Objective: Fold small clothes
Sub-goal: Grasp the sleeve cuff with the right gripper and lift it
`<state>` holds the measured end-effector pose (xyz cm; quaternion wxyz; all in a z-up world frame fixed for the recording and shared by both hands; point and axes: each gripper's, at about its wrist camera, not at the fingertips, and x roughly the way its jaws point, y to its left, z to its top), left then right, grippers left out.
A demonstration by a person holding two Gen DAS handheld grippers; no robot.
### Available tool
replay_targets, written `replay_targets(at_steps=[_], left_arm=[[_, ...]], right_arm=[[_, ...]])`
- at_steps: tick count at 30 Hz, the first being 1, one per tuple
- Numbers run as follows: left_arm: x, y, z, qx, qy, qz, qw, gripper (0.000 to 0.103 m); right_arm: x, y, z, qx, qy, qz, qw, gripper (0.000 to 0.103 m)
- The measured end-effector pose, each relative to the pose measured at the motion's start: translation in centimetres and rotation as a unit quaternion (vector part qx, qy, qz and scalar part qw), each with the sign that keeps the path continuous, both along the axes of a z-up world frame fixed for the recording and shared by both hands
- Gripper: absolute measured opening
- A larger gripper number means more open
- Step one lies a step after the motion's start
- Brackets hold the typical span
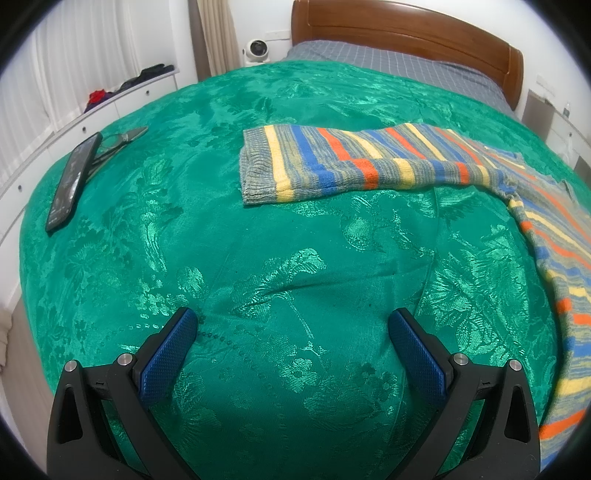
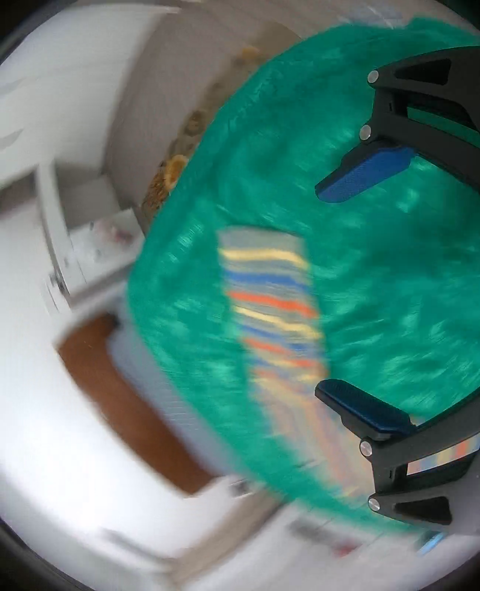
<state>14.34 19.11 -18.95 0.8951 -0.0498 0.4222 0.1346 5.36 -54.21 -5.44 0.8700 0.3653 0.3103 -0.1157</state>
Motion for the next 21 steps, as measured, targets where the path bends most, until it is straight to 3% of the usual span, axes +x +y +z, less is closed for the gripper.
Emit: replay_targets(at_steps=[3, 4, 9, 12, 14, 16, 17, 18, 19, 21], left_arm=[[0.0, 0.0, 0.0, 0.003, 0.000, 0.002, 1.0000, 0.103], [0.0, 0.1, 0.0, 0.004, 0.000, 0.002, 1.0000, 0.103], [0.1, -0.1, 0.0, 0.006, 0.000, 0.001, 1.0000, 0.103], [0.1, -0.1, 0.0, 0.007, 0.000, 0.002, 1.0000, 0.103], [0.1, -0.1, 0.0, 0.007, 0.000, 0.002, 1.0000, 0.103], [0.1, 0.0, 0.0, 0.008, -0.001, 0.002, 1.0000, 0.103], [0.1, 0.0, 0.0, 0.009, -0.001, 0.002, 1.0000, 0.103], [0.2, 0.0, 0.0, 0.010, -0.002, 0.002, 0.9999, 0.103], [0.2, 0.0, -0.1, 0.010, -0.002, 0.002, 0.9999, 0.103], [0.2, 0.0, -0.1, 0.010, -0.002, 0.001, 0.9999, 0.103]], right_arm=[[1.8, -3.9, -2.2, 0.114, 0.005, 0.003, 0.993, 0.091], [2.5, -4.3, -2.7, 0.124, 0.013, 0.010, 0.992, 0.087], [6.8, -5.5, -4.9, 0.114, 0.047, 0.037, 0.992, 0.070], [9.3, -5.6, -6.9, 0.103, 0.087, 0.032, 0.990, 0.065], [10.2, -5.2, -8.5, 0.118, 0.102, 0.032, 0.987, 0.064], [10.6, -5.1, -8.8, 0.109, 0.104, 0.032, 0.988, 0.057], [10.8, -5.2, -8.9, 0.111, 0.108, 0.036, 0.987, 0.037], [10.9, -5.3, -9.0, 0.117, 0.113, 0.040, 0.986, 0.008], [10.9, -5.3, -9.0, 0.127, 0.114, 0.043, 0.984, 0.008], [11.0, -4.6, -7.3, 0.094, 0.113, 0.043, 0.988, 0.007]])
